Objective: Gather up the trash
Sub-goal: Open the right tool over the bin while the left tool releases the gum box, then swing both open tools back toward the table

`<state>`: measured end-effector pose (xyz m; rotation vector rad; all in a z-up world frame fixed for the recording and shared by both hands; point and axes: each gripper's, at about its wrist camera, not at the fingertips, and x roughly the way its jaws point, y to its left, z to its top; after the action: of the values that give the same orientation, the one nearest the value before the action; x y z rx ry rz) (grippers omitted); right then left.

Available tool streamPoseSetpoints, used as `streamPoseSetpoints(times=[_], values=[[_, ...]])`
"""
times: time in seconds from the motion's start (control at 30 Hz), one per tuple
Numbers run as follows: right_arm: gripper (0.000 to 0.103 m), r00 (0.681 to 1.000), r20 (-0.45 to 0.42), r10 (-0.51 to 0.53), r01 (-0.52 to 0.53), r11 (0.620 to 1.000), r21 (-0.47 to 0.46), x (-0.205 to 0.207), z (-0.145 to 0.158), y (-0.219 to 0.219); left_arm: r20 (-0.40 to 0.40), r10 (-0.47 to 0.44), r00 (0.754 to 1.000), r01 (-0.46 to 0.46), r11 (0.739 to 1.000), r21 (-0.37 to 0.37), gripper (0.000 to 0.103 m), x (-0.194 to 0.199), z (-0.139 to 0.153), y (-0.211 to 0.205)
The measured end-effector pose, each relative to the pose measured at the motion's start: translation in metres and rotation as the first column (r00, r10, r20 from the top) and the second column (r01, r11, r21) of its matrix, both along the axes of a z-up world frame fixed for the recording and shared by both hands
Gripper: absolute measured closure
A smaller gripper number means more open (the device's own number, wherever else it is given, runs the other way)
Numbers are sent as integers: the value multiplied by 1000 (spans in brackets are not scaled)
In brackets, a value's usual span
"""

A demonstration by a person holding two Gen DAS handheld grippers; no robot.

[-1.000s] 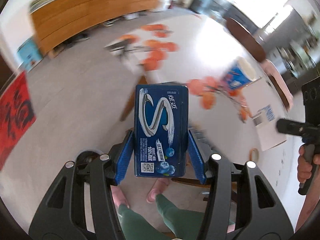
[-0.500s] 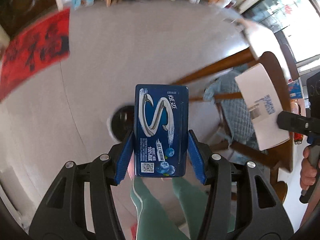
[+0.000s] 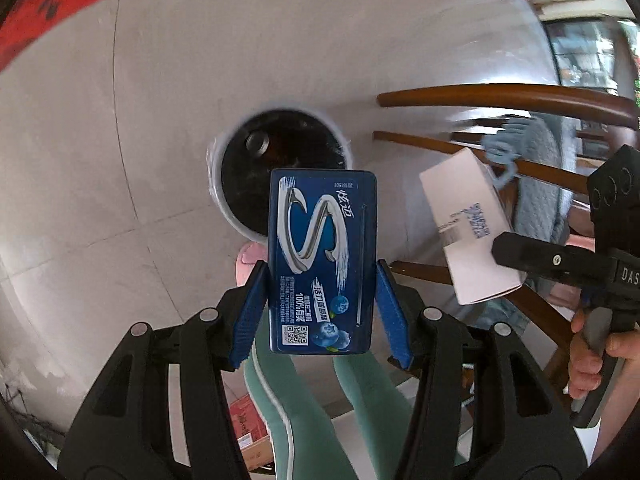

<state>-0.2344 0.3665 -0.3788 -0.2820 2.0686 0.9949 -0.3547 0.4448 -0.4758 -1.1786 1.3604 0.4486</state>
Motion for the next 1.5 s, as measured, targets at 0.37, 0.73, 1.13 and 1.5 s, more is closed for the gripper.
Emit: streamPoseSetpoints(times=[0.37, 0.73, 1.13, 1.5], values=[[35, 999, -36, 14, -18, 995, -94, -5, -194, 38, -83, 156, 984, -165, 980, -110, 53, -7, -177, 11], [25, 999, -14, 35, -36, 993, -112, -1, -245, 33, -118, 218, 969, -232, 964, -127, 33, -7, -215, -1], [25, 999, -32, -12, 11, 999, -37, 7, -177, 29, -79, 223, 972, -229, 971, -66, 33, -16, -143, 6], [25, 999, 3, 49, -48, 970, 239, -18, 46, 25, 2, 88, 996, -88, 993, 76, 32, -33, 49, 3]])
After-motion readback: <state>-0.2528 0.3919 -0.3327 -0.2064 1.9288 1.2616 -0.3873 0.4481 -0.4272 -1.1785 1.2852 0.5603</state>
